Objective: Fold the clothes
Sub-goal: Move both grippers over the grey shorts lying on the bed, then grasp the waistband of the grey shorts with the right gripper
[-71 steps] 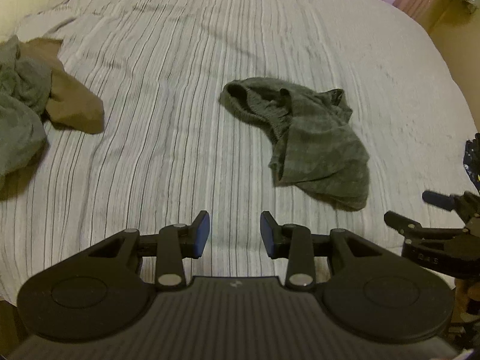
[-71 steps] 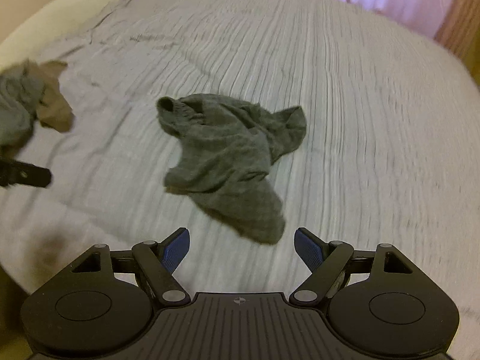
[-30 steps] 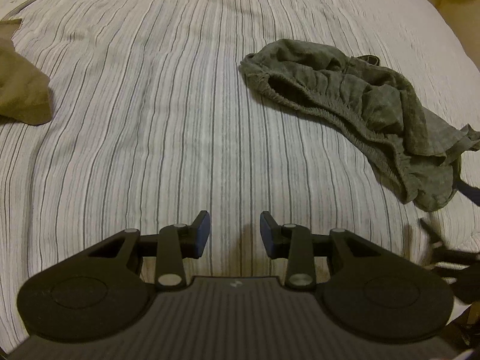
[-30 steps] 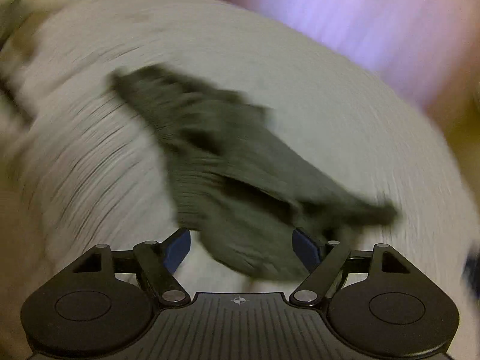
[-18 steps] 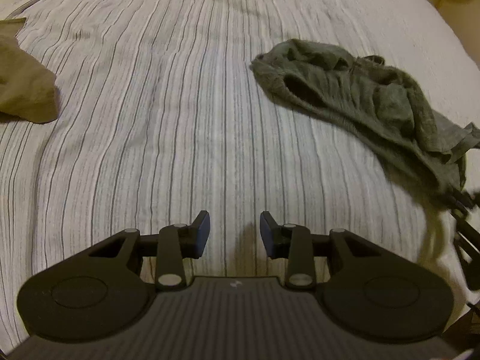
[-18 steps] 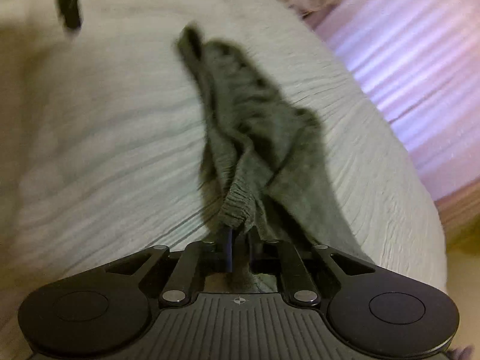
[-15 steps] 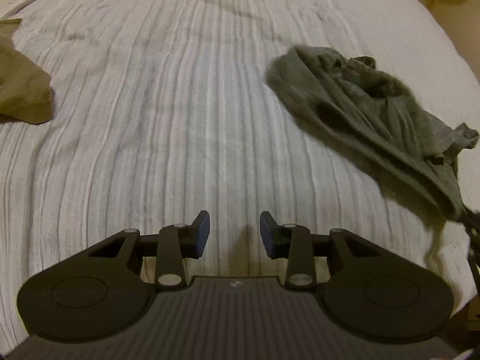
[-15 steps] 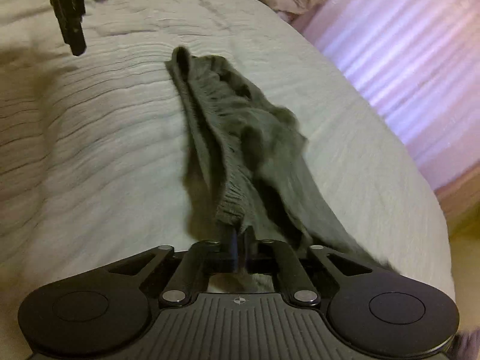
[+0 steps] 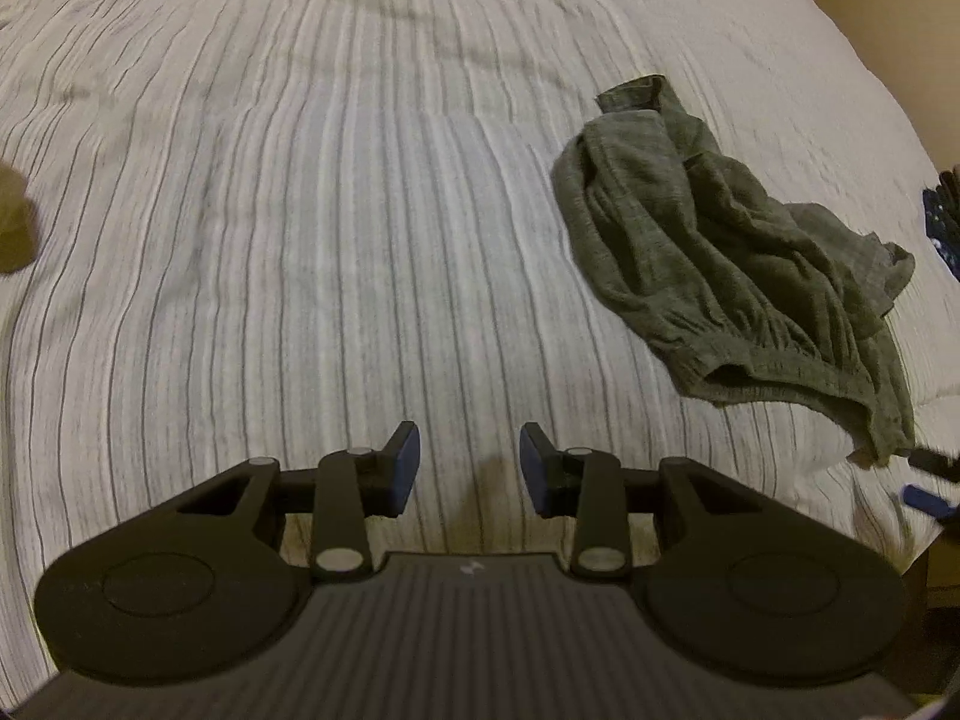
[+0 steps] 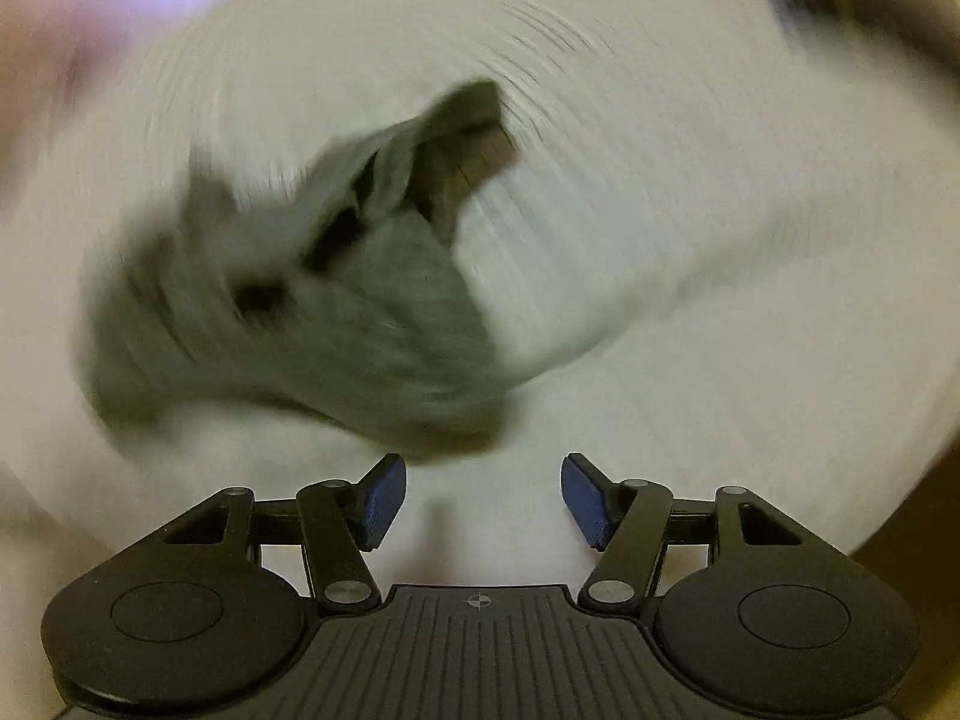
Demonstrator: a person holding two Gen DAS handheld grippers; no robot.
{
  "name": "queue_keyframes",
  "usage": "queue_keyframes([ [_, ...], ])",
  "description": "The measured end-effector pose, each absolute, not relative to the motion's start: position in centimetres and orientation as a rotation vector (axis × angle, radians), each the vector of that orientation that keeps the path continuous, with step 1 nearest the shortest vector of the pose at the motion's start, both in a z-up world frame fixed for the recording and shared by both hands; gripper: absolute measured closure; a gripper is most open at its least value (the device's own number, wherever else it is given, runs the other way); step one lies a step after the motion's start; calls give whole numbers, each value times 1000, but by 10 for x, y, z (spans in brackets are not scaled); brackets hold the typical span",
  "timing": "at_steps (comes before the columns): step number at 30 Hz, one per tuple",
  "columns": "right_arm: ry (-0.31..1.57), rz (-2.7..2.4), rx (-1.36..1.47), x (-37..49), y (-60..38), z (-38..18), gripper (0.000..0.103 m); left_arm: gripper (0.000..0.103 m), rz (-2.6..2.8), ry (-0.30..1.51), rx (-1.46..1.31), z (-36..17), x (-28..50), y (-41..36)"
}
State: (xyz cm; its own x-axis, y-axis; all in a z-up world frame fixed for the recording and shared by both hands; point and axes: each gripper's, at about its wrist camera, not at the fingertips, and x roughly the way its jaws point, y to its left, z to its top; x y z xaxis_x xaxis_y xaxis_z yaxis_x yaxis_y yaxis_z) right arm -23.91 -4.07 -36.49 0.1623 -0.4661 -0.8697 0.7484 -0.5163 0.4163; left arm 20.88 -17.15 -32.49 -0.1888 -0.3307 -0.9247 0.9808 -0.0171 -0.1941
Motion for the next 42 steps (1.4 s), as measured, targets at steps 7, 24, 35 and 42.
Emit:
queue_keyframes([
  [7, -375, -1707, 1729, -260, -37, -409, 42, 72, -1508, 1075, 863, -321, 191, -180],
  [24, -73, -1886, 892, -366, -159, -263, 16, 72, -1624, 1031, 893, -304, 111, -213],
  [35, -584, -1441, 1756, -254, -106, -427, 43, 72, -1752, 945, 952, -297, 67, -244],
  [42, -663, -1525, 1829, -256, -131, -461, 98, 72, -1759, 938, 989, -298, 68, -254],
])
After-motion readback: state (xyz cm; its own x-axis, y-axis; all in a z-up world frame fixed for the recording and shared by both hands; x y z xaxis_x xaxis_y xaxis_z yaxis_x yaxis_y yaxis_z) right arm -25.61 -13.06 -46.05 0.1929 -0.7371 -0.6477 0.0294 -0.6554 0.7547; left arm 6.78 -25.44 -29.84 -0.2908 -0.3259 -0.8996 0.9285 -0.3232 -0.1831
